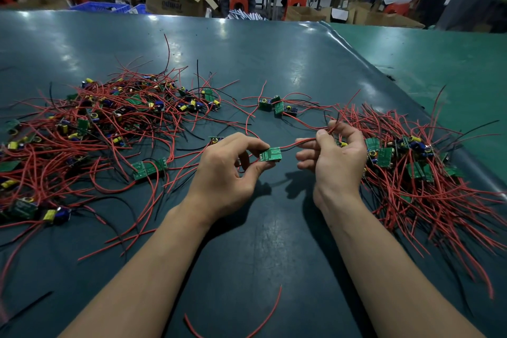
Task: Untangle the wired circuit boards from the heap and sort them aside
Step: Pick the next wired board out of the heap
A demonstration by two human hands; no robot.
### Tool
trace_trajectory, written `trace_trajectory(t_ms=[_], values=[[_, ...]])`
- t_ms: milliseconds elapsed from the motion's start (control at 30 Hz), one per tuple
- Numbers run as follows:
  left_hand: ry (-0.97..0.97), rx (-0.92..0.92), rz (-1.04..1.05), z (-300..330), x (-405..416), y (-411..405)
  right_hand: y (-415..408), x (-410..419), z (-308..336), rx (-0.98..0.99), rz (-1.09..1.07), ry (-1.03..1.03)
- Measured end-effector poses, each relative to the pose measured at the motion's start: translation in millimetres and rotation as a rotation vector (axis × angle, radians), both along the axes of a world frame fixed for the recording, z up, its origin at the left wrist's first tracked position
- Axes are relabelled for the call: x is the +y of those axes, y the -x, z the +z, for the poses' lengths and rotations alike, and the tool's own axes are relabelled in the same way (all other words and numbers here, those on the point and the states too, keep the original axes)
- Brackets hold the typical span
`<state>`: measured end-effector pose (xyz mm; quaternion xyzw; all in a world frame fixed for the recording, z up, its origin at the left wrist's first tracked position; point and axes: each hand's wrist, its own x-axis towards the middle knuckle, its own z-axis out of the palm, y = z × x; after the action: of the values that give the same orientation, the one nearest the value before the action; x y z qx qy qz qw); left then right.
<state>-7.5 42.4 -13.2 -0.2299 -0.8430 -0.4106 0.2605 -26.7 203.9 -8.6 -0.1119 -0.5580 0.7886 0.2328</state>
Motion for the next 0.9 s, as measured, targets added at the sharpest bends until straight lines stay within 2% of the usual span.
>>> trace_trajectory(t_ms=[533,633,833,900], values=[[0.004,0.028,-0.021,2.2,-0.2,-3.6,-3.1,9.0,4.2,0.057,-0.1,-0.029],[0.023,0.025,-0.016,0.4,1.9,-2.1,-2.3,9.7,4.1,0.058,-0.109,0.021],[0.017,0.044,0.06,-2.8,1.1,1.3,-1.6,10.1,7.0,-0.014,-0.074,0.091],[-0.003,0.062,0.093,-2.9,1.1,1.6,-2.2,7.6,8.8,-0.047,0.025,0.135]])
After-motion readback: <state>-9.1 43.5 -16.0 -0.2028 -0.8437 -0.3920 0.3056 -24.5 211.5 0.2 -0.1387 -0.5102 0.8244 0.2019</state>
